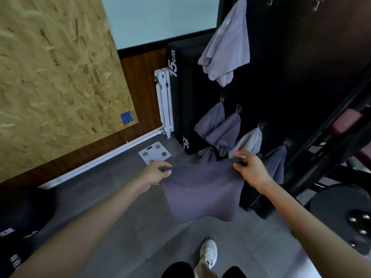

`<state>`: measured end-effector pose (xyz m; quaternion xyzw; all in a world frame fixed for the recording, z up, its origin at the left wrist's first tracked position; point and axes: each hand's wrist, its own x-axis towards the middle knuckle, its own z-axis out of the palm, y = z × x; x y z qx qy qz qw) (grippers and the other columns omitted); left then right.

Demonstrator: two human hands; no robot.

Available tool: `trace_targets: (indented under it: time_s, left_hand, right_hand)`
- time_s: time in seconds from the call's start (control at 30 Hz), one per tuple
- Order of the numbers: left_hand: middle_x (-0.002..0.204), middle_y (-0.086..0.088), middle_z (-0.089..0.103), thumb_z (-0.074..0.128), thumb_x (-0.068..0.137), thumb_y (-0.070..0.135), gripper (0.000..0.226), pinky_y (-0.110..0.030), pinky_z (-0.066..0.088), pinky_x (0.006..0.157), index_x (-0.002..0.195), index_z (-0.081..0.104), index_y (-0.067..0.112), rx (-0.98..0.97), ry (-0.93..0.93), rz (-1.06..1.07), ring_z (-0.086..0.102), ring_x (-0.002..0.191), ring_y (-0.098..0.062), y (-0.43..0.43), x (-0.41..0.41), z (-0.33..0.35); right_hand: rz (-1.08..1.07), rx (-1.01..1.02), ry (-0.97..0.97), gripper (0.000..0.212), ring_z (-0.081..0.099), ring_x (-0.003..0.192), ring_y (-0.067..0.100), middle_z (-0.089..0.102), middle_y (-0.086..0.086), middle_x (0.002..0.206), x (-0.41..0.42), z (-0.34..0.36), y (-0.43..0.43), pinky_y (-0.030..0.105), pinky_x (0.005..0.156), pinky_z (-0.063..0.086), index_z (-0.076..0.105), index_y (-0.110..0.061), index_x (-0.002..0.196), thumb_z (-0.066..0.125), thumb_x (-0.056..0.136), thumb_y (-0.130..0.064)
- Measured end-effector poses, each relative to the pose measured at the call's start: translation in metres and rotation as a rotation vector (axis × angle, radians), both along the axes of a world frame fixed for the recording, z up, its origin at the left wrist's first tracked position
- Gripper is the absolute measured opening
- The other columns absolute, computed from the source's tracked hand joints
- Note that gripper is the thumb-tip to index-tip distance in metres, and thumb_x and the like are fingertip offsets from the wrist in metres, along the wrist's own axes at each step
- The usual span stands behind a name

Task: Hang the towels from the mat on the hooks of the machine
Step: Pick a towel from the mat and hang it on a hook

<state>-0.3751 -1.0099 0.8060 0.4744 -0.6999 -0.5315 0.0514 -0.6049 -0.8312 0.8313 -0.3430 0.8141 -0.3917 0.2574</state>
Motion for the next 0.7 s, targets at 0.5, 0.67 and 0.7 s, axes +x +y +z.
trace_targets:
  time_s: [0.5, 0.67, 0.7]
  left_hand:
    - [0.131, 0.001, 0.052, 0.068, 0.084, 0.024, 0.051, -0.019, 0.038, 0.096, 0.130, 0.048, 0.015, -0.418, 0.069, -0.513, 0.048, 0.114, -0.006, -0.119, -0.226, 0.092]
    - [0.118, 0.027, 0.049, 0.072, 0.080, 0.019, 0.076, -0.015, 0.031, 0.106, 0.139, 0.027, 0.036, -0.395, 0.510, -0.960, 0.042, 0.126, 0.003, -0.138, -0.304, 0.174]
    - [0.112, 0.023, 0.053, 0.072, 0.081, 0.018, 0.078, -0.016, 0.034, 0.104, 0.140, 0.023, 0.036, -0.342, 0.518, -1.028, 0.047, 0.122, 0.000, -0.143, -0.318, 0.183]
  right_hand:
    - [0.250, 0.042, 0.271, 0.032, 0.046, 0.062, 0.008, 0.051, 0.002, 0.071, -0.140, 0.129, -0.138, 0.029, 0.063, 0.044, 0.041, -0.014, 0.102, 0.065, 0.082, -0.006]
    - [0.319, 0.147, 0.397, 0.040, 0.048, 0.063, -0.005, 0.046, -0.009, 0.078, -0.164, 0.182, -0.158, 0.012, 0.058, 0.039, 0.041, -0.015, 0.104, 0.071, 0.078, -0.010]
    - [0.296, 0.128, 0.380, 0.039, 0.050, 0.059, -0.007, 0.045, -0.011, 0.073, -0.170, 0.192, -0.162, 0.011, 0.055, 0.038, 0.043, -0.013, 0.102, 0.072, 0.077, -0.009]
